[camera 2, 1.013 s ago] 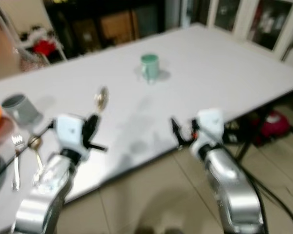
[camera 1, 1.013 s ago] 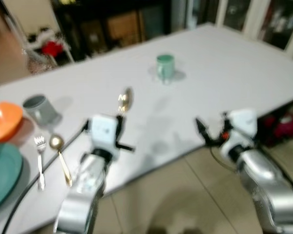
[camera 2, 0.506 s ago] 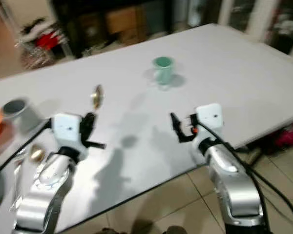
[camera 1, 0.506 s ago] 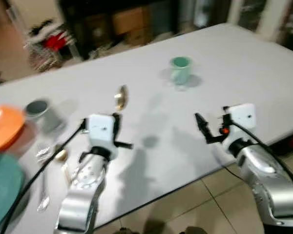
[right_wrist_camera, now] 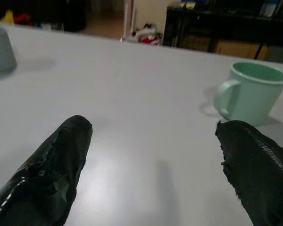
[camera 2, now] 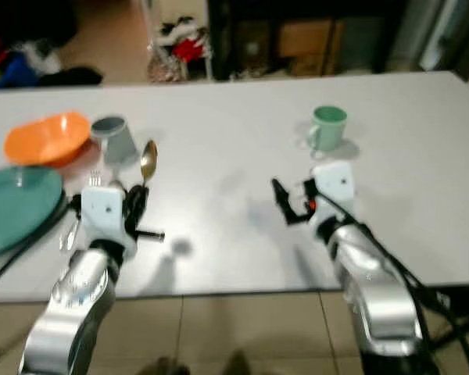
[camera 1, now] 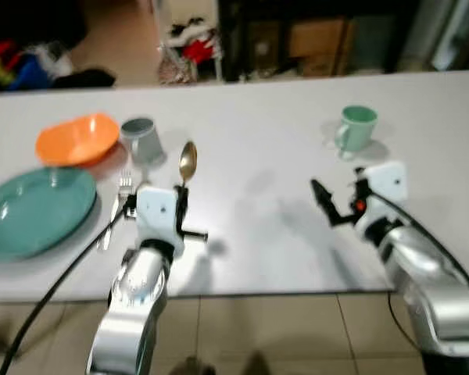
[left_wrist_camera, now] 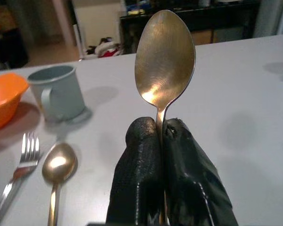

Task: Setting the table

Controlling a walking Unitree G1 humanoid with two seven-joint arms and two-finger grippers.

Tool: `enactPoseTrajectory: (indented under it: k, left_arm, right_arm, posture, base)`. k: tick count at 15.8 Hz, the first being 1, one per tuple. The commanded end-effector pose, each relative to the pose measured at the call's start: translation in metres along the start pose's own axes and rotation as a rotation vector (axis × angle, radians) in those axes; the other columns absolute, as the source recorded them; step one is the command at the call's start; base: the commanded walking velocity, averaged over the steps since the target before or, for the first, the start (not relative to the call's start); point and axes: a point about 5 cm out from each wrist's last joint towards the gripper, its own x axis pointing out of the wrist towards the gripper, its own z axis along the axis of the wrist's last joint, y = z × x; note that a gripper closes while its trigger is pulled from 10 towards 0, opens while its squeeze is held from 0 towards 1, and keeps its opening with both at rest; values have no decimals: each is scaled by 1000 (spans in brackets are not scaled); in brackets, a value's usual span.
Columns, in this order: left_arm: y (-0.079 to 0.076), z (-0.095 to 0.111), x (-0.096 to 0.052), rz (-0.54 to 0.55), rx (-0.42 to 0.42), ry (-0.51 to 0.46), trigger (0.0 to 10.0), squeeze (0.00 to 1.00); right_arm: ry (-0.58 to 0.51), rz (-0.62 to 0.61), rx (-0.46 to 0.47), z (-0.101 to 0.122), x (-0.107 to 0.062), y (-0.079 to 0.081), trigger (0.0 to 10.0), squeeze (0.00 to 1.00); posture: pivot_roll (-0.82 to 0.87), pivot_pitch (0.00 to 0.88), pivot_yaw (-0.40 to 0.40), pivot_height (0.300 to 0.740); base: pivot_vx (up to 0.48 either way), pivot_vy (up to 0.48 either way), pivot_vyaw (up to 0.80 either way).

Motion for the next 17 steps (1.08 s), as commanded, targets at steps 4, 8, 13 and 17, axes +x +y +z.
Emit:
enactPoseTrajectory:
  k: [4, 8, 13, 17]
  left_arm:
    - [8, -1, 1, 28, 17, 3, 10000, 0]
    - [6, -1, 6, 9, 28, 2, 10000, 0]
    - [12, 1, 9, 27, 17, -7, 10000, 0]
    - [19, 4, 15, 7, 48, -12, 10000, 0]
  right_arm:
    - [19, -10, 42, -6, -4, 9, 10000, 0]
    - [12, -21, 67, -8, -8, 15, 10000, 0]
    - [20, -51, 85, -9, -10, 9, 10000, 0]
    - [33, -38, 102, -10, -8, 13, 10000, 0]
  posture:
    - [-141, 53, 75, 740]
    - [-151, 51, 95, 740]
    - [-153, 57, 97, 740]
    - [-149, 70, 99, 740]
  base:
    - [0, -480, 522]
    - [0, -411, 0]
    - [0, 0, 0]
    - [0, 323, -541]
